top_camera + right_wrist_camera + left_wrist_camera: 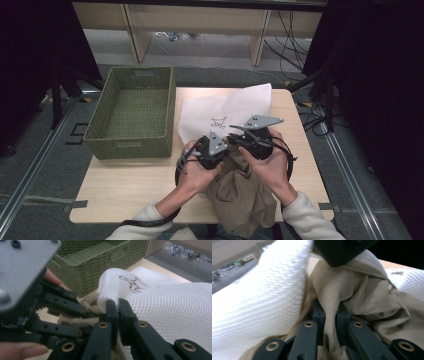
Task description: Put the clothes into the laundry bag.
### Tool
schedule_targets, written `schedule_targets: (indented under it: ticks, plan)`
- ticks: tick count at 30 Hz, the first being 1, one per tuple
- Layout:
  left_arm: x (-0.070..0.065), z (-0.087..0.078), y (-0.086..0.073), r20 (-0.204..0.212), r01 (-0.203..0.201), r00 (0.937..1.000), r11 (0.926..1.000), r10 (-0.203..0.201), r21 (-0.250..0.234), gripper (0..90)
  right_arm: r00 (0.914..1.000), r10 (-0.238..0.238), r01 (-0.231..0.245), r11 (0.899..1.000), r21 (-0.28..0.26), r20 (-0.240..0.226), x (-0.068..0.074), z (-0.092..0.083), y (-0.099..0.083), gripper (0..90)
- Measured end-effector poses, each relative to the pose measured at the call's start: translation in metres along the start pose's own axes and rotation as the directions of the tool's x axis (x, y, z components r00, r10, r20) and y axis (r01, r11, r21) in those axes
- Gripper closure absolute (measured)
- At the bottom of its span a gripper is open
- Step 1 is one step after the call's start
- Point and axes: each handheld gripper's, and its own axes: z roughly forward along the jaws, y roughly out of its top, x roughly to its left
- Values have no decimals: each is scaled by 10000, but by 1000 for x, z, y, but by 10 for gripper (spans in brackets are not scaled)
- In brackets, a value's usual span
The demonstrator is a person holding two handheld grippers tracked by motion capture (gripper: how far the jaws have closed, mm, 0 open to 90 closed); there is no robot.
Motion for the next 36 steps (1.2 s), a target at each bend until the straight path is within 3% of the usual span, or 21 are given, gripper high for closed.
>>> schedule_targets:
  ticks: [6,7,9,11,13,15,18,22,25,28,29,30,31,32,34,36]
  plan:
    - [6,14,-12,-345,198,9992,9997,-195,103,789,10000,22,-22,10000,-12,95,-2,3,-2,887]
    - [8,18,-14,-315,16,9995,9998,-10,207,774,10000,-85,85,9999,64,49,-3,4,-3,887]
    - [8,24,-17,-194,69,9998,9995,-63,304,730,9999,-121,120,9998,146,86,-6,8,-5,887]
    - [8,25,-18,80,-190,9998,9996,188,199,666,9998,98,-104,9995,305,176,-7,10,-7,887]
    - [6,24,-19,177,-55,9998,10000,55,-3,568,9996,17,-26,9994,341,265,-10,10,-8,887]
    - [6,14,-19,755,-175,9970,9998,183,-112,442,9995,130,-140,9993,350,272,-11,9,-8,887]
    - [8,-5,-22,950,-309,9950,9995,317,-101,303,9994,13,-23,9995,305,336,-12,8,-8,887]
    - [17,-30,-30,1237,104,9923,9999,-97,-45,223,9997,50,-58,9995,309,240,-12,9,-8,886]
    - [29,-39,-39,939,-76,9956,9999,69,78,214,9995,47,-56,9996,294,308,-11,9,-8,886]
    - [41,-37,-51,819,85,9966,9993,-116,372,211,9995,33,-43,9995,325,317,-11,9,-7,886]
    - [43,-34,-55,813,280,9962,9982,-322,522,213,9995,-13,3,9995,326,314,-11,10,-7,886]
    - [44,-29,-60,931,210,9953,9976,-271,654,215,9995,17,-28,9994,344,308,-11,10,-8,886]
    - [42,-22,-65,988,462,9937,9962,-534,735,217,9997,9,-18,9993,375,262,-11,10,-7,886]
    - [43,-16,-69,1094,328,9931,9959,-419,842,219,9996,-64,54,9993,364,268,-11,11,-7,886]
    - [42,-5,-75,1275,581,9891,9909,-736,1212,232,9996,-67,57,9993,371,270,-11,11,-8,886]
    - [39,4,-79,1379,382,9887,9891,-580,1425,289,9997,24,-34,9991,434,238,-11,10,-8,886]
